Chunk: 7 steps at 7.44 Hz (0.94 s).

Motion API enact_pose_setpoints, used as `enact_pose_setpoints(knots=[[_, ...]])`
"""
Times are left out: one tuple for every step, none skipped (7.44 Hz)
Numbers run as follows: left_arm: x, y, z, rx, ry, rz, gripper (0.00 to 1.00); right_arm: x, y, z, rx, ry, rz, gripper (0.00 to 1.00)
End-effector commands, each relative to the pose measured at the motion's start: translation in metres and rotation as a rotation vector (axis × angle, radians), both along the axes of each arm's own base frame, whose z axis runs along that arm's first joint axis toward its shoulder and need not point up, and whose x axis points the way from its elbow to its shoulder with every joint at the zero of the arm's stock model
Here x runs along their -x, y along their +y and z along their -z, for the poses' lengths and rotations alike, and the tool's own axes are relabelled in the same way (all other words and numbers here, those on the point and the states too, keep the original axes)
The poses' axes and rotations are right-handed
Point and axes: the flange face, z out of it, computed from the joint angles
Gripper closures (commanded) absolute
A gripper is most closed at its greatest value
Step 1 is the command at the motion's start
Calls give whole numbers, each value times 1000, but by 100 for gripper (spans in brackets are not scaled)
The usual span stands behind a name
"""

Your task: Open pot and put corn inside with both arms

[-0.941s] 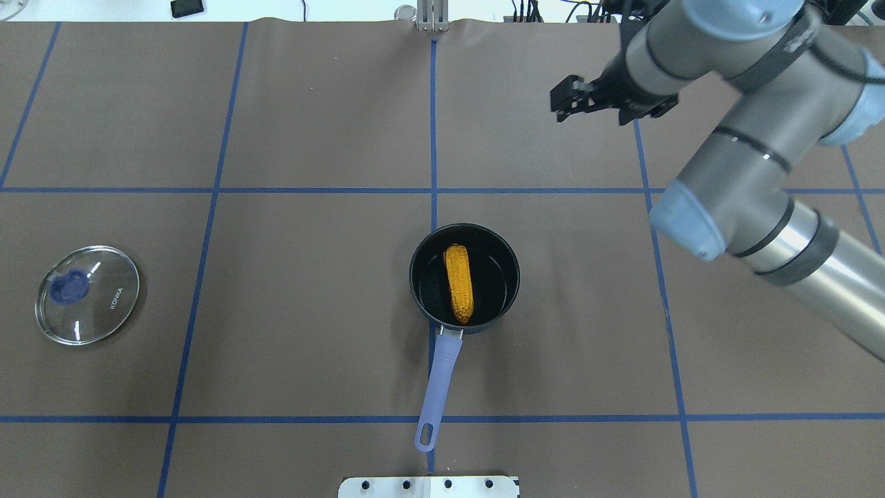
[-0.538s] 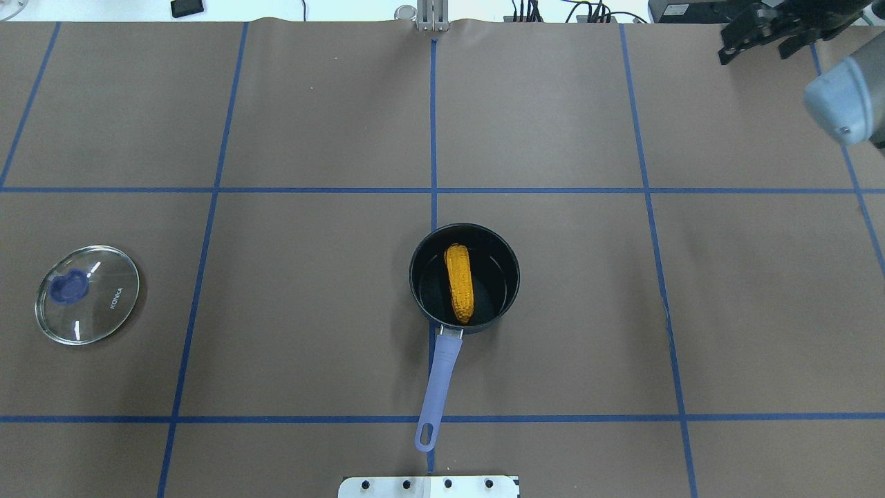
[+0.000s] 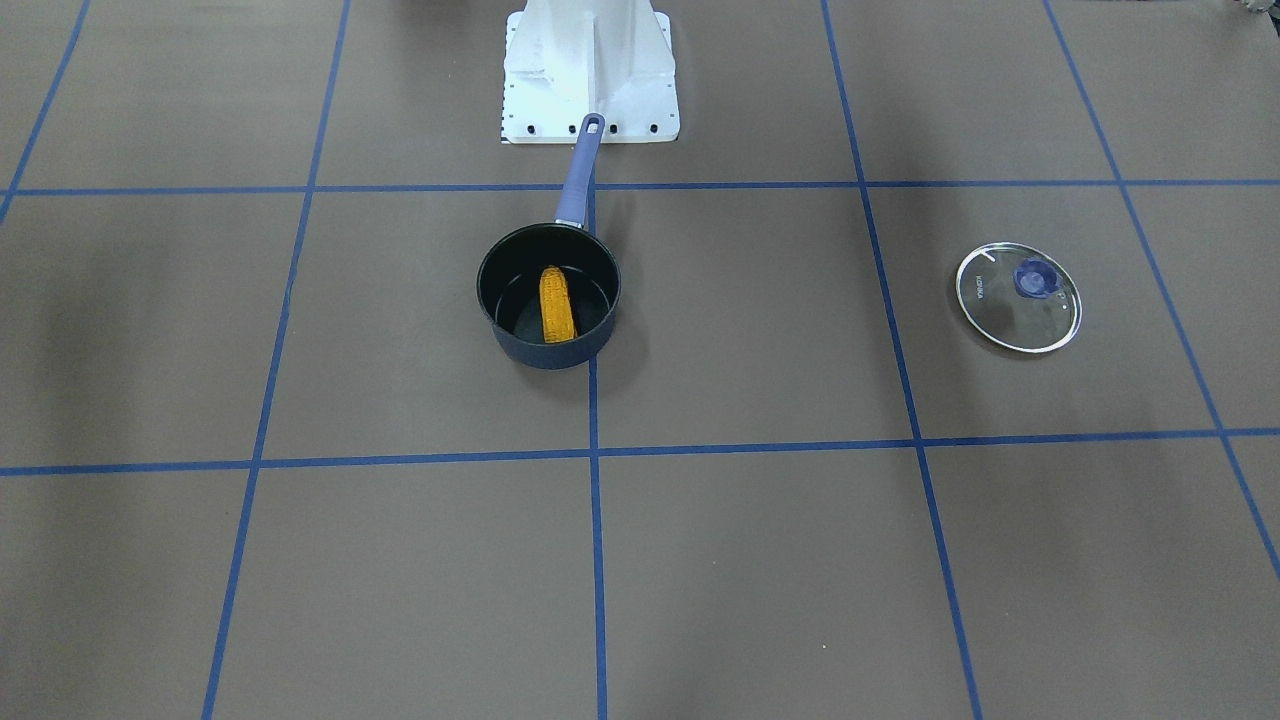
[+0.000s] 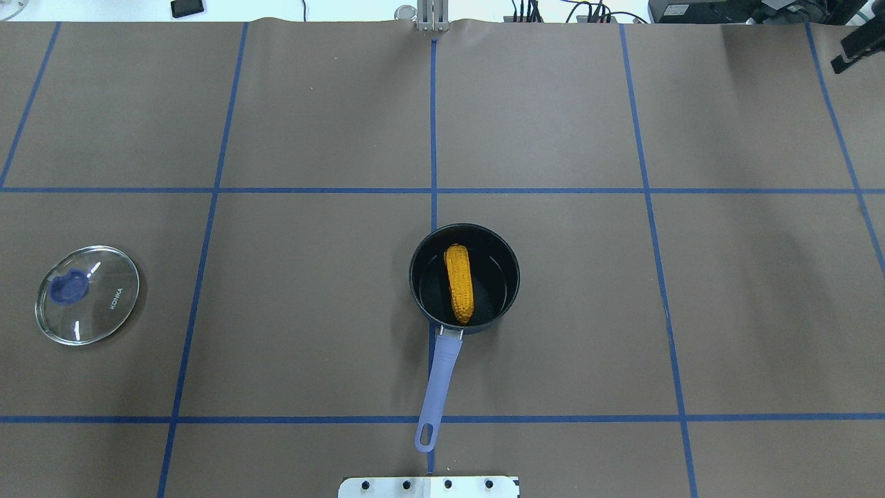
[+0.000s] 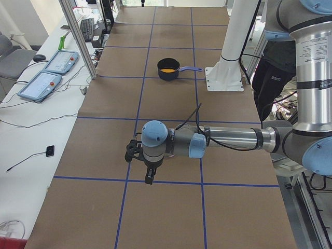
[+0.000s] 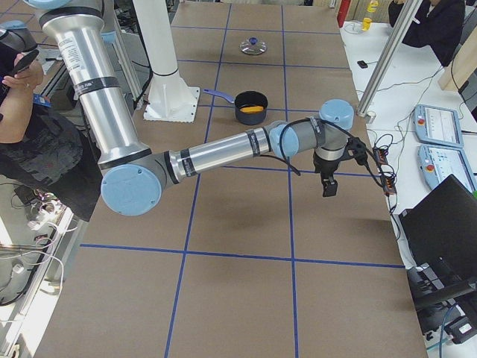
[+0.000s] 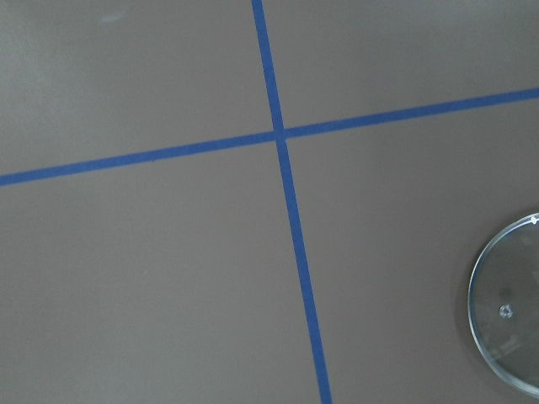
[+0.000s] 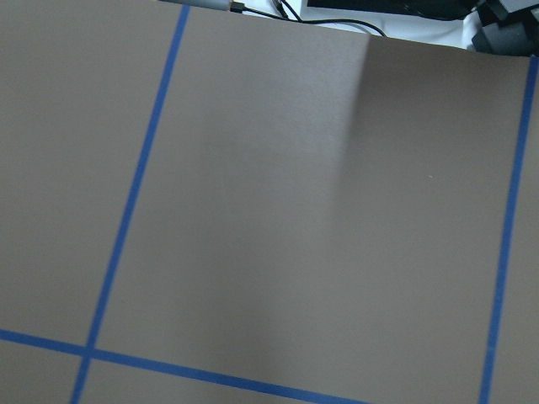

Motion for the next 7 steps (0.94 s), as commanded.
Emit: enact_pose_setpoints(knots=[[0,4,3,0,-1,-4,1,-38,59,-75,54,13,14,0],[-1,0,6,-6,-2,-5,1,-50,80,-93,82,17,-9,0],[-1,2,6,-6,-1,-5,1,-54,86,-98,91,15,-17,0],[-2,0,7,-11,-1,-7,1,-55,90,-102,101,15,-19,0],[-2,0,6,-9,-1,-7,1,-55,91,-104,106,10,-20,0],[-1,1,5,-6,-2,-7,1,-55,94,-105,108,14,-20,0],[-2,3,3,-3,-1,-7,1,-56,93,-100,96,18,-22,0]])
